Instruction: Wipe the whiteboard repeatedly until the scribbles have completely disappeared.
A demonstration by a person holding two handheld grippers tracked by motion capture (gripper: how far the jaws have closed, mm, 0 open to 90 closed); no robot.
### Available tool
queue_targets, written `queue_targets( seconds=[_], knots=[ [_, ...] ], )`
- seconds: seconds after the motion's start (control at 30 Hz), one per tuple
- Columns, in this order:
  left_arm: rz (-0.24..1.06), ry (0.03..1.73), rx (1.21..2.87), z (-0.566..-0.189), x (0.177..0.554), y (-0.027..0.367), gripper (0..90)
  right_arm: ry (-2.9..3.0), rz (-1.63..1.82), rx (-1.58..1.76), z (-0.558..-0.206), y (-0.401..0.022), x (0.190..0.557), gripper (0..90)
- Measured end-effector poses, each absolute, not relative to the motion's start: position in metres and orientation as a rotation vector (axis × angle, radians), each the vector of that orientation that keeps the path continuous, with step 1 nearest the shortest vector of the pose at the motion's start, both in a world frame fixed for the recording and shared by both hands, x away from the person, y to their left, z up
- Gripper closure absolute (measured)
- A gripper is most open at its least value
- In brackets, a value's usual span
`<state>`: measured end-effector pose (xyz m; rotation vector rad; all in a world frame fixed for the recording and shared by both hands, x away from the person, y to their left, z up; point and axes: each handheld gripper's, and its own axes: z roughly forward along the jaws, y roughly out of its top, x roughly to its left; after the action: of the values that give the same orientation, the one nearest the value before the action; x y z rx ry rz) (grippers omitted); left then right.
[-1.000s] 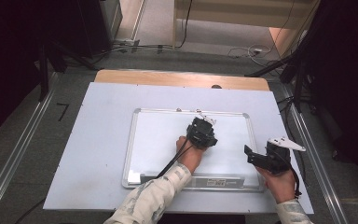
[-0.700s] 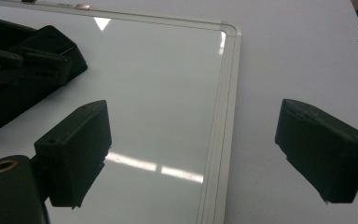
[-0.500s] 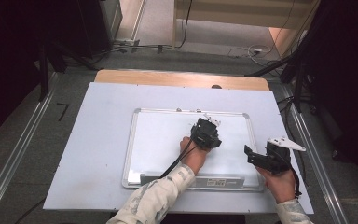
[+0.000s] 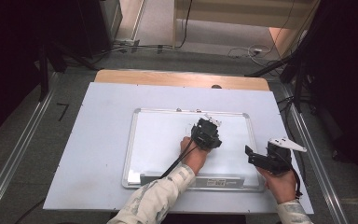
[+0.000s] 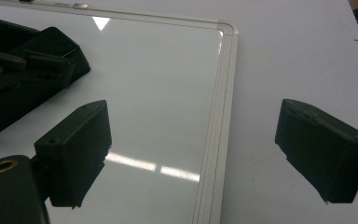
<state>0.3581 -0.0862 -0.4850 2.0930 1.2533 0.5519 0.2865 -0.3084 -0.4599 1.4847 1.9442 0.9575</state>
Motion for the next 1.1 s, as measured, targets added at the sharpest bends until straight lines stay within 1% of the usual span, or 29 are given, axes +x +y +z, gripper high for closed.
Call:
queue_targets(
  seconds=[0.63,1.1],
  knots=[
    [0.552,1.291,2.073,-0.485,0.363,-0.068,40.5,1.943,0.95,1.488,-0.46,-0.308,0.286,9.3],
    [0.557,1.288,2.078,-0.485,0.368,-0.078,40.6,1.946,0.952,1.489,-0.46,-0.307,0.287,9.3]
  ],
)
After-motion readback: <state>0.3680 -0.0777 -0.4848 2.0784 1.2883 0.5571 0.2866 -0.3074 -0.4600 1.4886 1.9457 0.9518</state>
